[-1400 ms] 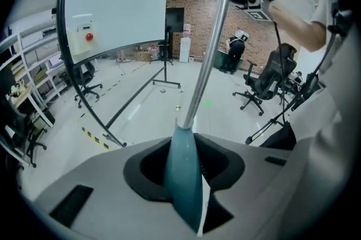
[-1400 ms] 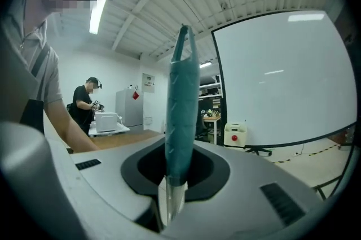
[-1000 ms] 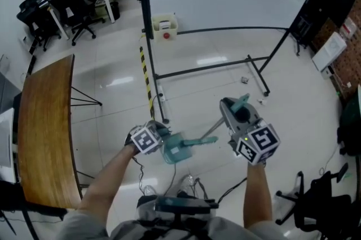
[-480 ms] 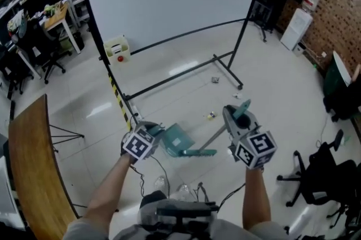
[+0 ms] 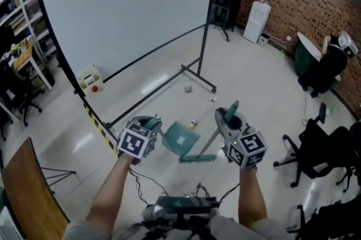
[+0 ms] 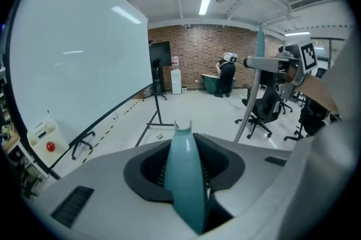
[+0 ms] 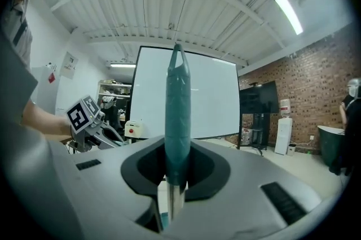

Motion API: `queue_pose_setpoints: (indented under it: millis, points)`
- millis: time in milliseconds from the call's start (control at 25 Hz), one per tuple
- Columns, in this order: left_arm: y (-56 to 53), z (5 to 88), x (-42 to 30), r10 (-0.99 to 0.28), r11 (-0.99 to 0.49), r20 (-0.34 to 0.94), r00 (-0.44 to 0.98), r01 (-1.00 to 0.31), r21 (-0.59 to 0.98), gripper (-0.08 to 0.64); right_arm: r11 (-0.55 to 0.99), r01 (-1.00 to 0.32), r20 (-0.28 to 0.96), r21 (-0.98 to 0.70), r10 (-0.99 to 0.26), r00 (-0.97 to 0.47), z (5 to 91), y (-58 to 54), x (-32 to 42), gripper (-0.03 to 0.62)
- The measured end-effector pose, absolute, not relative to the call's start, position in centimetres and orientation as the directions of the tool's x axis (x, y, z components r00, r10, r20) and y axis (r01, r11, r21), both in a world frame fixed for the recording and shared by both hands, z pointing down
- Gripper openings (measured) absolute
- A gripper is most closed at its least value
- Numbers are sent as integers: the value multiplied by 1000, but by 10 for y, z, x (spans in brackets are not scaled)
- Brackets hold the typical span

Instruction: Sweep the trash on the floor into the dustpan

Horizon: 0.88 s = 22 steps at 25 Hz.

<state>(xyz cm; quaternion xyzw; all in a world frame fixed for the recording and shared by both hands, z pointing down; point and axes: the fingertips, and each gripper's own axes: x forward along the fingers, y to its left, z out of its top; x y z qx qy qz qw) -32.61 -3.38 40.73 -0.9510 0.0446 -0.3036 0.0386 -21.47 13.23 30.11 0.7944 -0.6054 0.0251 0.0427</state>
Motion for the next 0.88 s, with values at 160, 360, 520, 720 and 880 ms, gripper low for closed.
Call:
queue_pose_setpoints:
  millis: [160,360,520,720,880]
  points:
    - [-32,396,-311,-68,-994,566,822,-8,-107,118,-315,-949,74,30,-946,316,296,141,-209,46]
    - [-33,390,-304,-48,-995,556,830,9,-100,118,-327,-945,77,23,-942,328,298,143,-211,46]
    - [-34,387,-297,-40,-994,557,830,22,-105,118,-341,-940,83,24,-936,342,298,143,-210,46]
    - [-33,390,-295,-39,-992,567,823,38,-124,118,-349,-937,95,27,-932,350,301,143,-213,46]
    - [-37,389,-295,-46,-992,570,820,30,-123,118,-348,-937,99,32,-932,349,301,140,-215,46]
